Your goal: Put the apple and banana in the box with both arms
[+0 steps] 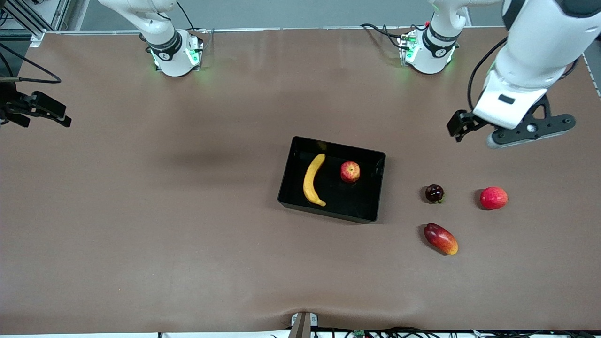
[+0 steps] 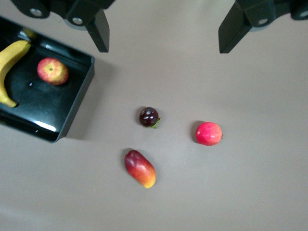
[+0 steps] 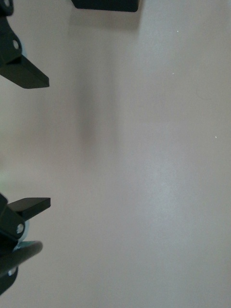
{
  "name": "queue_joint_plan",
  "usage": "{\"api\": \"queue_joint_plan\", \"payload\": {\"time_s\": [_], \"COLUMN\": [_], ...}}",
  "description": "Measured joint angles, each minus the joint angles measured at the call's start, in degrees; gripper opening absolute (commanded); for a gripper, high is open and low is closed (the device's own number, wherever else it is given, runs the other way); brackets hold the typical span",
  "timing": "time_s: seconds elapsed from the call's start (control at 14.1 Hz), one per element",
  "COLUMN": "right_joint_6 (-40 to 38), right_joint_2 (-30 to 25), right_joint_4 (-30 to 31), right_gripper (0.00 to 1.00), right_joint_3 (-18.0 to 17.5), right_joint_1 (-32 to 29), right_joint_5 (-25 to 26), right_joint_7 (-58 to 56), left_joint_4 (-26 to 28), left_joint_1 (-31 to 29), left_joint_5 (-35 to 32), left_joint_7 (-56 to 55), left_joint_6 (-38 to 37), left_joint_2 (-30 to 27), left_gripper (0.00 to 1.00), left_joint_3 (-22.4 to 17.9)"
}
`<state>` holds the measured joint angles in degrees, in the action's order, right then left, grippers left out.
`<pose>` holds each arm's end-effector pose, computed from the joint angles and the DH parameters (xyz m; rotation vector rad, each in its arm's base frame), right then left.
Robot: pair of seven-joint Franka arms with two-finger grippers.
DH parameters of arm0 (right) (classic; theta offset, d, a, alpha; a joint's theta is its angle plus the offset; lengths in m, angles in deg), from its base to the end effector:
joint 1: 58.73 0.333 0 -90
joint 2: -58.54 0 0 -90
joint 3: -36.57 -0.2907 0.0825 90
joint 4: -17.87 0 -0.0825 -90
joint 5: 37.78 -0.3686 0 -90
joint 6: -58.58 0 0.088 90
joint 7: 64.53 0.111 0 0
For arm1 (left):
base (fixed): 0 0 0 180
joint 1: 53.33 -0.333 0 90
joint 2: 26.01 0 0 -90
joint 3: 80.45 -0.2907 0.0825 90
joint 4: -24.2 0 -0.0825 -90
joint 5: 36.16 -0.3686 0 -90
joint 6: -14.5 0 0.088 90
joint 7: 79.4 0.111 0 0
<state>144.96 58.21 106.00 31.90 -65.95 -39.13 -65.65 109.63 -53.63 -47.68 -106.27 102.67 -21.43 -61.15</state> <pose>0.5308 -0.0208 0.6076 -3.1173 0.0370 0.0375 0.5367 -0.1530 0.5890 -2.9619 -0.2101 -0.0634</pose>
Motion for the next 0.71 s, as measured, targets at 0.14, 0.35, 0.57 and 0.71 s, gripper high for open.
{"api": "queue_joint_plan", "payload": {"time_s": [0.14, 0.35, 0.57, 0.71], "right_joint_6": [0.0, 0.0, 0.0, 0.0], "right_joint_2": [0.0, 0.0, 0.0, 0.0], "right_joint_4": [0.0, 0.0, 0.0, 0.0], "right_gripper": [1.00, 1.00, 1.00, 1.00], "right_joint_3": [0.0, 0.0, 0.0, 0.0], "right_joint_1": [0.0, 0.0, 0.0, 0.0], "right_joint_5": [0.0, 0.0, 0.0, 0.0], "right_joint_7": [0.0, 0.0, 0.0, 0.0], "left_joint_4": [2.0, 4.7, 6.9, 7.6], "left_joint_1": [0.9, 1.3, 2.0, 2.4], "left_joint_5": [2.3, 4.9, 5.4, 7.0], "left_joint_7": [4.8, 11.6, 14.8, 17.3], "left_joint_6": [0.0, 0.0, 0.0, -0.2], "left_joint_2": [-2.6, -6.0, -8.6, -9.4], "left_gripper": [1.00, 1.00, 1.00, 1.00], "left_joint_3": [-4.5, -10.0, -12.5, -13.0]}}
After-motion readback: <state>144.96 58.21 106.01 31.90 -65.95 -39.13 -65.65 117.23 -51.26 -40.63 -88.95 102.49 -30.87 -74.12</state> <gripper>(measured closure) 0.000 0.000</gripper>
